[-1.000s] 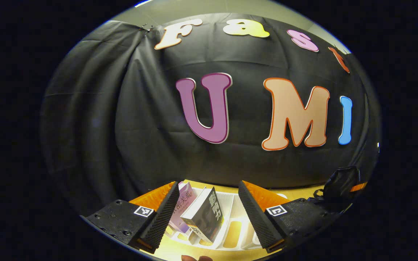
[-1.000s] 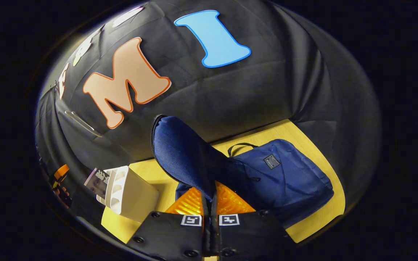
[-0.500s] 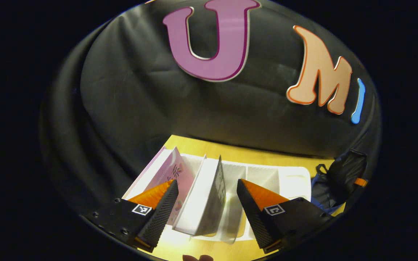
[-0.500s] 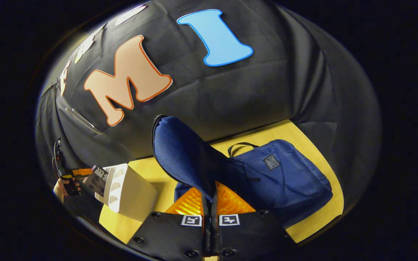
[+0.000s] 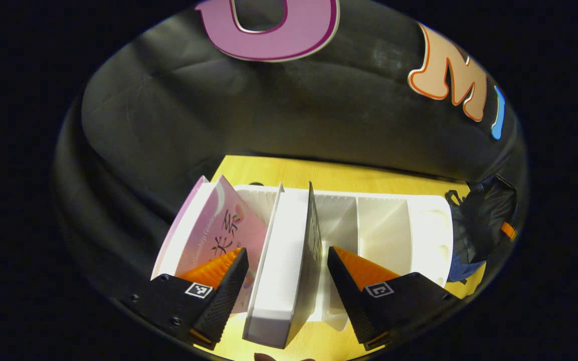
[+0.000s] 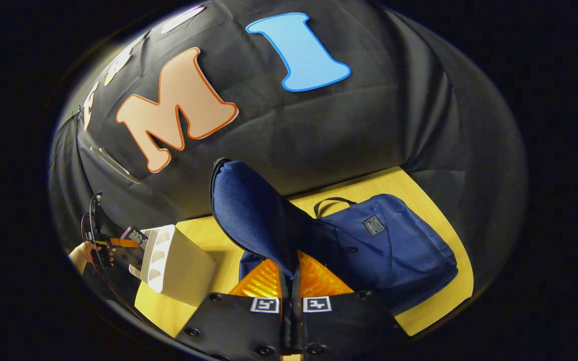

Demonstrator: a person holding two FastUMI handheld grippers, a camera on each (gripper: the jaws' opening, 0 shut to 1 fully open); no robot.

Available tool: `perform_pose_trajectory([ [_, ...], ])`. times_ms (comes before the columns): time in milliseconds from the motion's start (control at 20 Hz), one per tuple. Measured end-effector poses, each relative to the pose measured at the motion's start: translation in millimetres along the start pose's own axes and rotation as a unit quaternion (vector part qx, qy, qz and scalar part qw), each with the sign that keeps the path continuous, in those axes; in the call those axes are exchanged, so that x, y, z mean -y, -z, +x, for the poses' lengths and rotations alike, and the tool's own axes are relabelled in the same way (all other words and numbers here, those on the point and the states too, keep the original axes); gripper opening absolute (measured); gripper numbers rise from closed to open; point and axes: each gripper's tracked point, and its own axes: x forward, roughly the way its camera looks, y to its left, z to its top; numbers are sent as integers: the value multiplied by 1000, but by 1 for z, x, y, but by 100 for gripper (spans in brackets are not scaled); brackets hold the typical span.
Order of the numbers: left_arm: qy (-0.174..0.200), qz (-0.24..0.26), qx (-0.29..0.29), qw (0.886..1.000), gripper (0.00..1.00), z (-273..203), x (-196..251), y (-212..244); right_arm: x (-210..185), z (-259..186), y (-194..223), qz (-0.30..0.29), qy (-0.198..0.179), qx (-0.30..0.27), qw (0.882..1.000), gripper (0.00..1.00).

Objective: Open the schoolbag, grab two books from the bookshelf and put them into the schoolbag.

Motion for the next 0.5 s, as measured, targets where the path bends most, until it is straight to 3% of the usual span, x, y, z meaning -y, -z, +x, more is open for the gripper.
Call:
perform_pose_trajectory([
  [50, 6, 2, -15, 1000, 92, 4, 2, 6, 0, 0, 1, 0, 0, 0, 1000, 4],
  [100, 5, 7, -30, 1000, 83, 8, 1, 12, 1, 0, 0, 0, 0, -1, 1000, 4],
  [200, 28, 7, -40, 999, 57, 7, 14, 12, 0, 2, 0, 1, 0, -2, 1000, 3],
  [300, 23, 17, -54, 998, 41, 4, 13, 14, 1, 1, 1, 2, 1, -2, 1000, 4],
  [350, 20, 18, -64, 998, 39, 8, 13, 16, 0, 1, 2, 2, 0, -2, 1000, 0],
  [500, 17, 18, -77, 997, 38, 5, 11, 19, 0, 1, 1, 0, 1, -3, 1000, 4],
])
